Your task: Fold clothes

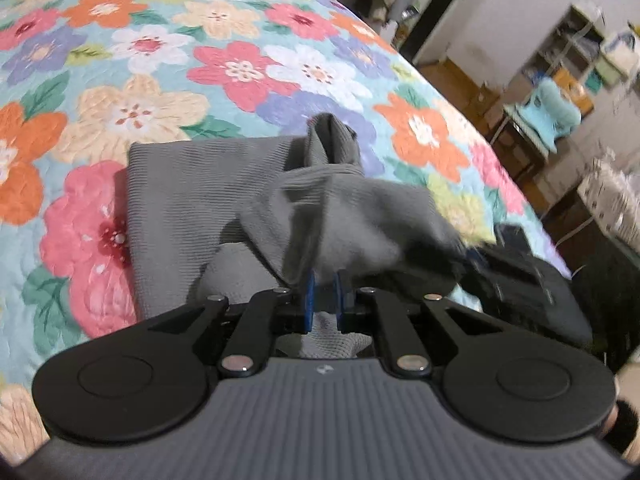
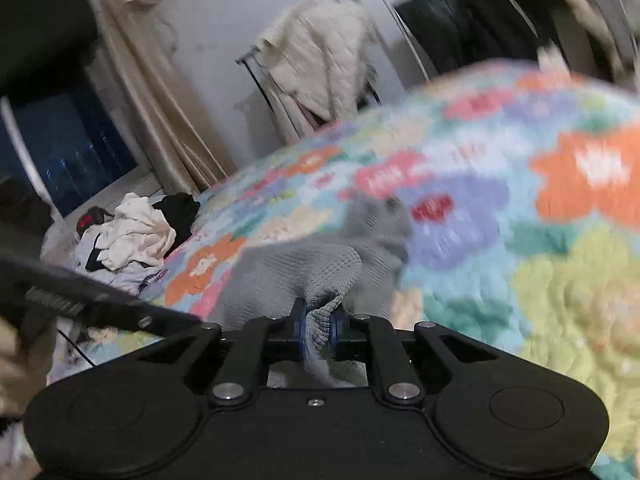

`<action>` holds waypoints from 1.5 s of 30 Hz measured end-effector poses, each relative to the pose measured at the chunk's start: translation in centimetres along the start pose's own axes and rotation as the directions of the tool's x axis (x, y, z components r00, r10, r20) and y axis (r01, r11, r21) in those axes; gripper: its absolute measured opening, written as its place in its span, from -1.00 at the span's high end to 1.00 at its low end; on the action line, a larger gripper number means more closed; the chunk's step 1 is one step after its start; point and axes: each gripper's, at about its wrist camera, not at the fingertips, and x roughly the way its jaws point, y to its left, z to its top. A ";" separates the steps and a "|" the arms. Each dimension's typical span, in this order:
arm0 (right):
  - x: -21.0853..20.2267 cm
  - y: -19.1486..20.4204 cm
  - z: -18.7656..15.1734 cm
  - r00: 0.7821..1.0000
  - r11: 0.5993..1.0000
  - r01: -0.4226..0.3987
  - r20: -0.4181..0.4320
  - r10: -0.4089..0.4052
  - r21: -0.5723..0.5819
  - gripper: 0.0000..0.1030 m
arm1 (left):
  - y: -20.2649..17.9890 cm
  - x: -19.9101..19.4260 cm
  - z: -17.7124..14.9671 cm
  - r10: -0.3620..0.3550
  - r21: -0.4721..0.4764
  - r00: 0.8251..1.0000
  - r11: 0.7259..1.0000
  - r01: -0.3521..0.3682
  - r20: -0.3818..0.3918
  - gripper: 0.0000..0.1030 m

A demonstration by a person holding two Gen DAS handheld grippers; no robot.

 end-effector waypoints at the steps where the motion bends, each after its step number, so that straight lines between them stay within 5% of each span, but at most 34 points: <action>1: -0.6 1.0 -0.1 1.000 0.999 0.009 0.009 -0.009 -0.036 0.76 | 0.2 -0.2 -0.1 0.002 -0.007 1.000 1.000 -0.002 0.006 0.83; 6: -1.2 5.7 -1.6 0.997 0.942 0.049 -0.046 -0.068 -0.333 0.76 | 0.8 -0.4 -0.8 0.023 -0.032 1.000 0.999 -0.023 0.004 0.60; 16: -1.3 9.3 -4.4 0.980 0.795 0.055 -0.121 -0.159 -0.604 0.76 | 1.2 -0.7 -1.6 0.051 -0.021 0.999 0.998 -0.052 -0.013 0.35; 22: -1.9 8.4 -4.6 0.968 0.840 -0.068 -0.238 -0.075 -0.539 0.67 | 2.7 -1.5 -2.5 0.096 -0.020 0.995 0.995 -0.096 -0.017 0.19; 25: -2.3 7.8 -4.2 0.963 0.861 -0.125 -0.269 -0.015 -0.494 0.47 | 3.9 -1.2 -3.0 0.096 -0.044 0.995 0.994 -0.098 -0.033 0.07; 29: -3.7 7.8 -2.6 0.969 0.892 -0.186 -0.230 0.095 -0.413 0.31 | 5.2 -0.1 -2.7 0.068 -0.082 0.997 0.994 -0.070 -0.025 -0.04; 33: -3.3 8.0 -1.4 0.988 0.919 -0.108 -0.142 0.057 -0.379 -0.12 | 6.3 2.0 -1.4 0.016 -0.119 1.000 0.993 -0.018 -0.015 -0.11; 35: -2.3 8.3 -1.4 0.992 0.909 -0.031 -0.128 -0.025 -0.415 -0.18 | 6.2 2.9 -1.0 -0.027 -0.099 1.000 0.995 0.026 -0.011 -0.04; 37: -1.3 8.5 -1.3 0.989 0.897 0.015 -0.125 -0.078 -0.441 -0.20 | 5.6 3.4 -0.7 -0.049 -0.047 0.999 0.998 0.049 -0.010 0.83; 41: 1.2 8.2 -1.5 0.968 0.893 -0.048 -0.242 -0.069 -0.447 -0.56 | 3.9 3.0 0.0 -0.042 0.063 0.999 0.997 0.041 0.023 0.87; 43: 2.2 8.3 -2.1 0.950 0.875 -0.076 -0.301 -0.082 -0.478 -0.48 | 2.2 0.5 0.6 -0.024 0.160 0.993 0.987 0.005 0.114 0.87; 44: 2.1 8.5 -2.3 0.952 0.872 -0.074 -0.294 -0.082 -0.483 -0.01 | 1.4 -1.0 0.8 -0.028 0.207 0.986 0.978 -0.007 0.166 0.87; 45: 1.5 8.5 -2.1 0.959 0.885 -0.070 -0.276 -0.067 -0.460 0.81 | 0.8 -2.2 0.8 -0.031 0.231 0.979 0.973 -0.017 0.201 0.86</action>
